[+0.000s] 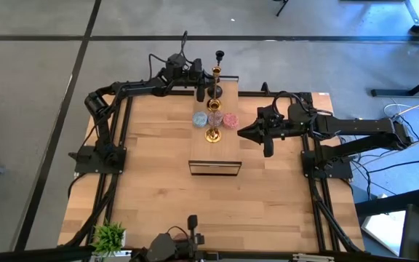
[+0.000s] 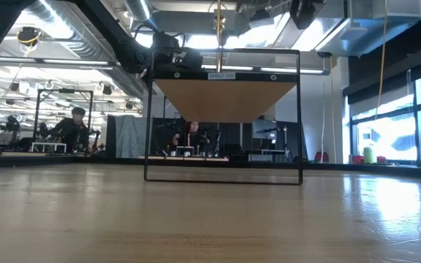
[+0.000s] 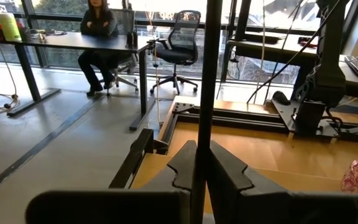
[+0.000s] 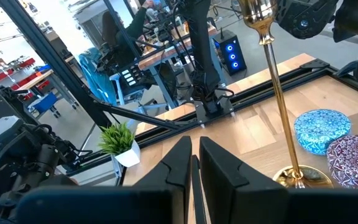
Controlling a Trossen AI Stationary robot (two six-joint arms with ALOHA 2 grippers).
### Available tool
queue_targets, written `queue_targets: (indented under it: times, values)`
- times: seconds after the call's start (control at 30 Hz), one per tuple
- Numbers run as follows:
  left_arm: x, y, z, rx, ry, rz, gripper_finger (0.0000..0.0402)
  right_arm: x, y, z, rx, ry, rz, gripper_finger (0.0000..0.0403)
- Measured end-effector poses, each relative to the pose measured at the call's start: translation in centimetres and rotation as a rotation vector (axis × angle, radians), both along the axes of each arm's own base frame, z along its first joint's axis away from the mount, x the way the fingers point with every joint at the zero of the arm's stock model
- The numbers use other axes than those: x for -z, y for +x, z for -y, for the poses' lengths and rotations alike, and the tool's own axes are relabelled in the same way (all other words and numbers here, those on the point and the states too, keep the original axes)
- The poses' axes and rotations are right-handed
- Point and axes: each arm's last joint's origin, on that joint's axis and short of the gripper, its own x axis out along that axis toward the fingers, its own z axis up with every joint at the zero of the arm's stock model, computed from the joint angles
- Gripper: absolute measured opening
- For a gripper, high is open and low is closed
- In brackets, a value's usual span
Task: Pick & Place candle stick holders
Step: Put the black candle holder on the shelf, then adjust the violet scented candle
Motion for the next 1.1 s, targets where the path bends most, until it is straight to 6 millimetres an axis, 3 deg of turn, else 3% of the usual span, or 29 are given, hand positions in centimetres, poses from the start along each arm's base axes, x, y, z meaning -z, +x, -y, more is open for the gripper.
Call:
queue_targets:
  times: [0.47,1.1]
  values:
    - [0.28,-0.02,-0.01,-0.017,-0.044,-0.008,0.0087,0.00,0.00,0.00,-0.001,0.000,0.000,0.0034]
    - [-0.13,0.12,0.32,-0.012,-0.136,0.020,0.0137,0.00,0.00,-0.01,-0.003,0.000,0.000,0.0034]
